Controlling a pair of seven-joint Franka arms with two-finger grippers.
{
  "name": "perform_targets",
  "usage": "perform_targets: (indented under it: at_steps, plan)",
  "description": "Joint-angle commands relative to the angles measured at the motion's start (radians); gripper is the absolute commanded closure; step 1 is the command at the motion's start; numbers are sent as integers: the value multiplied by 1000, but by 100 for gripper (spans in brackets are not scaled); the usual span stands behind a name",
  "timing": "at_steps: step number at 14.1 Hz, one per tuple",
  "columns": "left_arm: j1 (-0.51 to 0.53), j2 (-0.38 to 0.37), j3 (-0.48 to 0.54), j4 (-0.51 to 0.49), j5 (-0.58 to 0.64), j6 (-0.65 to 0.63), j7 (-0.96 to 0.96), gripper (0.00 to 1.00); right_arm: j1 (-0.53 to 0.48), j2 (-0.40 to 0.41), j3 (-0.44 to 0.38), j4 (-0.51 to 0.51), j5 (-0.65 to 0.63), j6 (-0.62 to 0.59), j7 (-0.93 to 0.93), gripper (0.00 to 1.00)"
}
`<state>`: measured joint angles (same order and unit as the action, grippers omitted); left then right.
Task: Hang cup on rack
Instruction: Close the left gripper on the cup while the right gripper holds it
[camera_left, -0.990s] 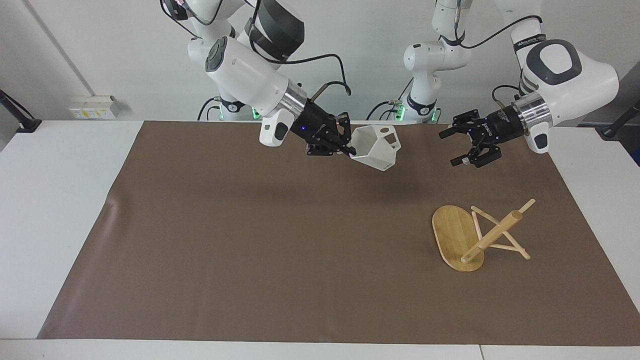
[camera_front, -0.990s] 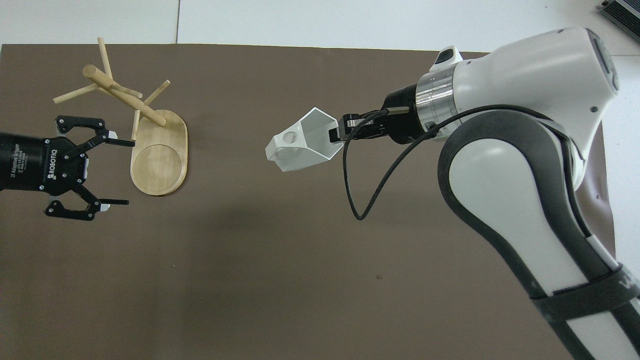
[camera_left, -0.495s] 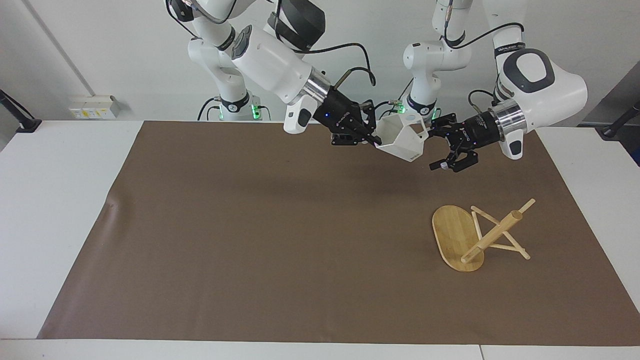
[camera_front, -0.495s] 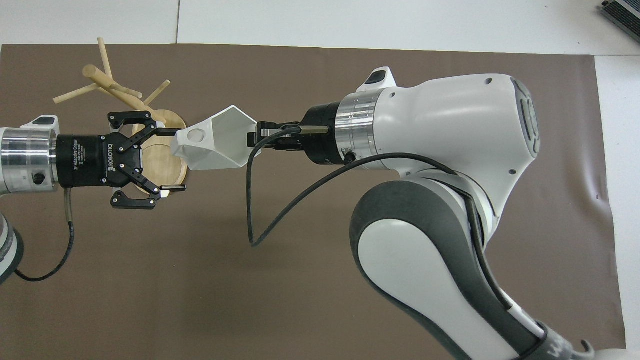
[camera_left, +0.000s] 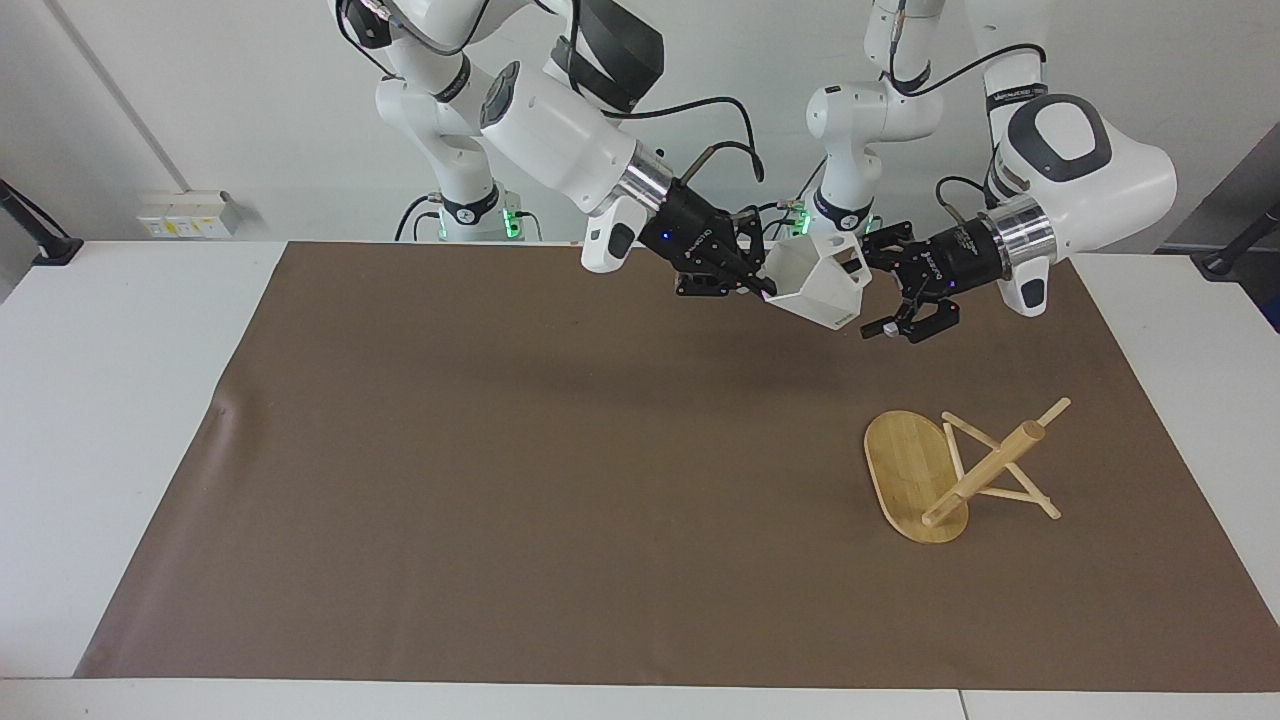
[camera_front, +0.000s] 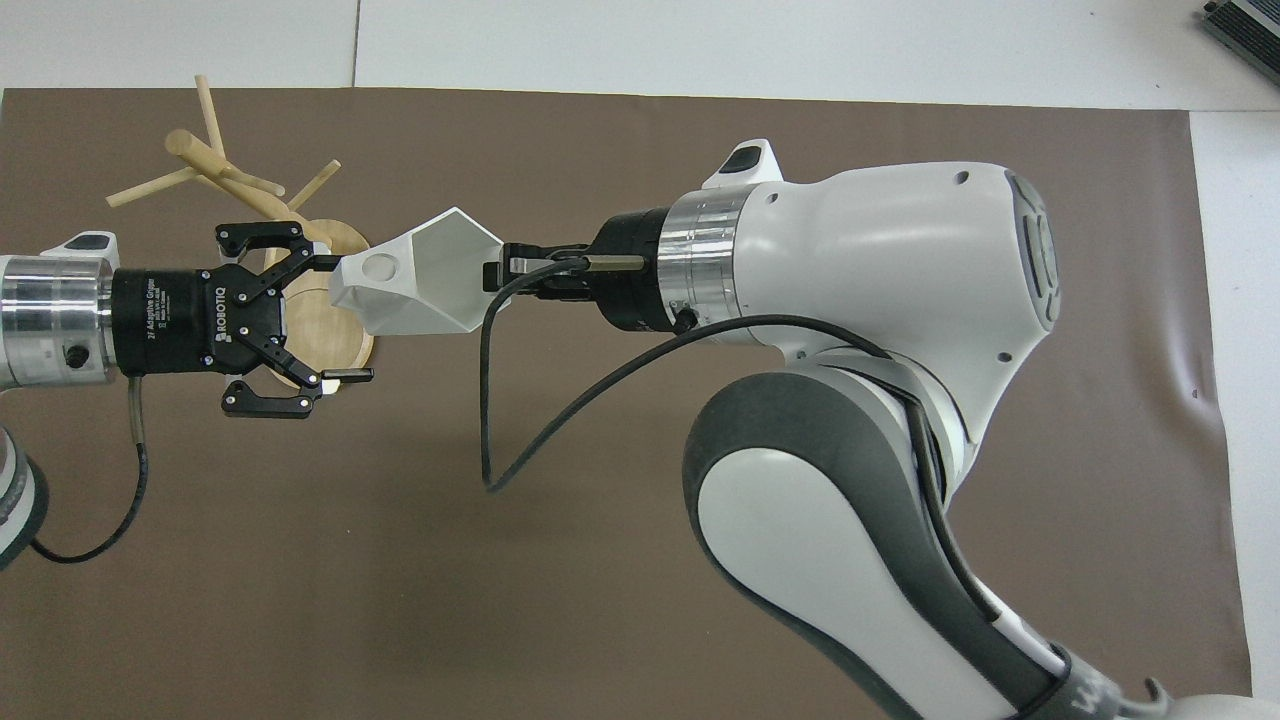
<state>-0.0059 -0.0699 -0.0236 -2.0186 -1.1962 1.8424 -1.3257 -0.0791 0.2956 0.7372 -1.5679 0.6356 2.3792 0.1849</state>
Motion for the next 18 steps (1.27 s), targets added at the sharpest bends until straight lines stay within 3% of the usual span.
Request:
perform_targets:
  at_steps: [1,6,12,13,15,16,18]
  plan:
    - [-9,-7,4,8,-22,41,-53,0,-7,-1,18,-6,26,29,19,100]
    - [-9,-7,-45,12,-42,121,-76,0,-4,8,31,-9,26,78,38,100]
    - [-9,-7,-45,14,-57,127,-79,3,-4,8,34,-9,24,81,39,100]
    - [-9,-7,-45,14,-57,127,-84,17,-4,8,36,-9,26,81,39,100]
    - [-9,-7,-45,20,-48,127,-82,91,-4,8,36,-11,26,81,39,100]
    - [-9,-10,-47,20,-45,126,-67,100,-4,8,36,-11,24,81,39,100]
    - [-8,-16,-49,20,-45,118,-40,100,-4,8,36,-11,26,81,39,100]
